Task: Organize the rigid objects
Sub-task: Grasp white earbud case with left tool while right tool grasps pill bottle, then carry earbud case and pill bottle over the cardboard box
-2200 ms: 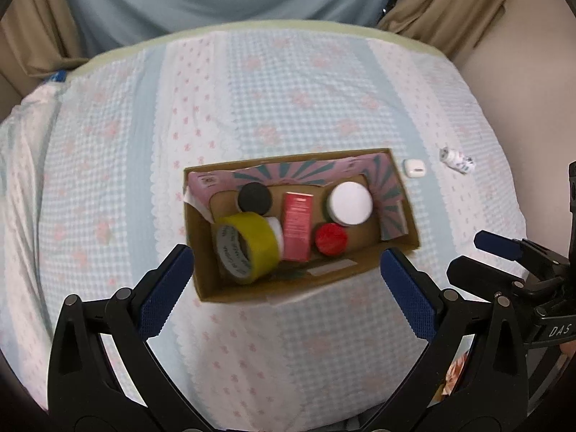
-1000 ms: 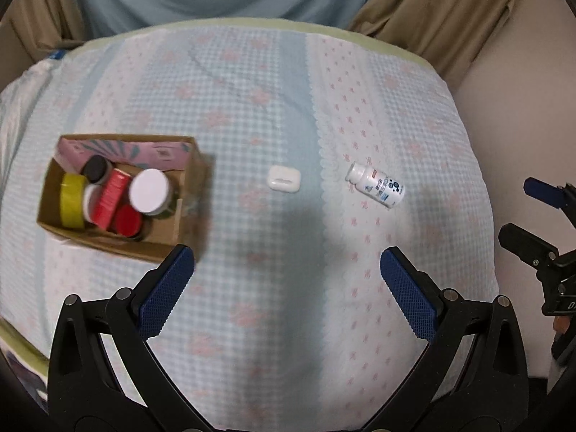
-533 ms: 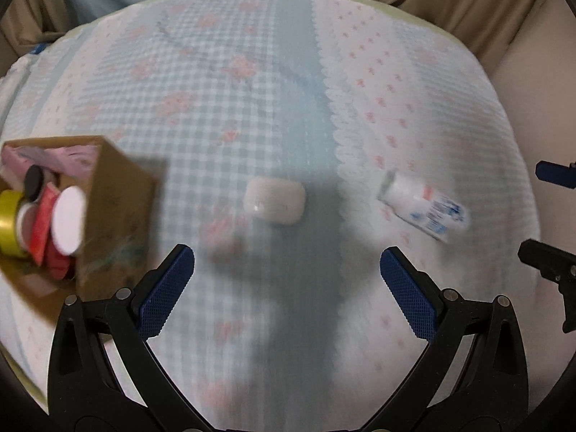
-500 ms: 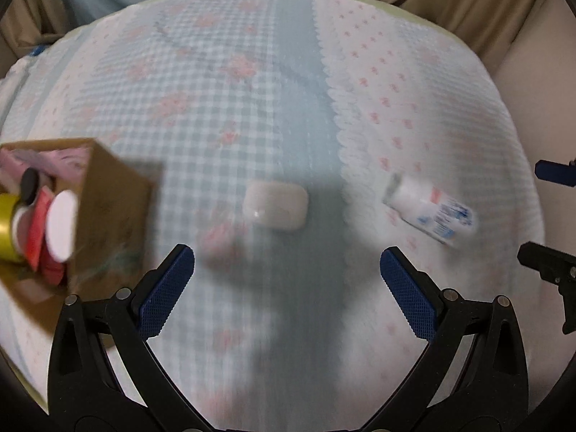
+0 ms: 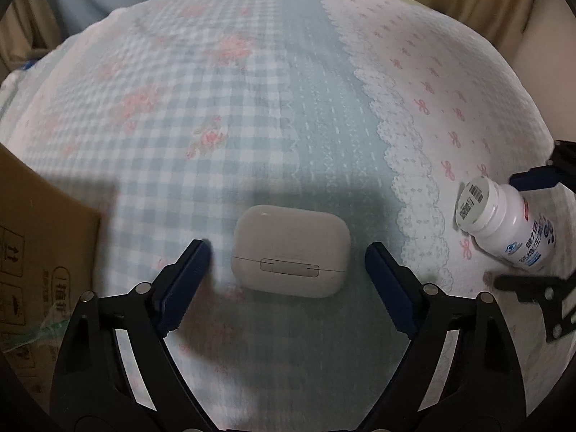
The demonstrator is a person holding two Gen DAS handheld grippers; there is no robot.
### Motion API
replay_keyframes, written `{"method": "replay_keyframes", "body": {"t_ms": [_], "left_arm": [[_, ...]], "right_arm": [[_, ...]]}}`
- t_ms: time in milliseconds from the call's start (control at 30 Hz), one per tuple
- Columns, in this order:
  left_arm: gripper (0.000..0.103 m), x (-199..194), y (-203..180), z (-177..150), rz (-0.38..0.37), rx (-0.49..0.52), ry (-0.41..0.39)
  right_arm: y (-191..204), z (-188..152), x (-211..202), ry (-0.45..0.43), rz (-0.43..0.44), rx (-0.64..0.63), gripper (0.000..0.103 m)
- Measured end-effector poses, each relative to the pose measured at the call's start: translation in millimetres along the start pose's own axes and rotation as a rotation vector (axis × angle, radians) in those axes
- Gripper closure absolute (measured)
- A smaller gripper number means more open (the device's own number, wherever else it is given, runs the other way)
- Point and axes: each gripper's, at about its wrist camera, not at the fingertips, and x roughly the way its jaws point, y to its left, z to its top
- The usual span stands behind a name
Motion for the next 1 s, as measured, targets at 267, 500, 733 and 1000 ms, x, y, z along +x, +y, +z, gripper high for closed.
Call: {"method": "replay_keyframes", "body": {"t_ms": [267, 500, 733, 1000], "left_arm": [[0.045, -1, 2, 7, -0.022, 0.002, 0.011], [0.045, -11, 5, 5, -0.033, -0.020, -0.004], [0.045, -33, 7, 8, -0.047, -0.029, -0.040], [0.045, -78, 11, 11, -0.065, -0.042, -0.096]], "right_arm": [[4, 3, 5, 0.043, 0.013, -0.016, 0.055], [17, 10, 6, 0.040, -0.002, 0.013, 0.055], [22, 8, -13, 0.018, 0.002, 0.088, 0.056], [28, 8, -49, -0.040, 0.019, 0.201, 0.056]]}}
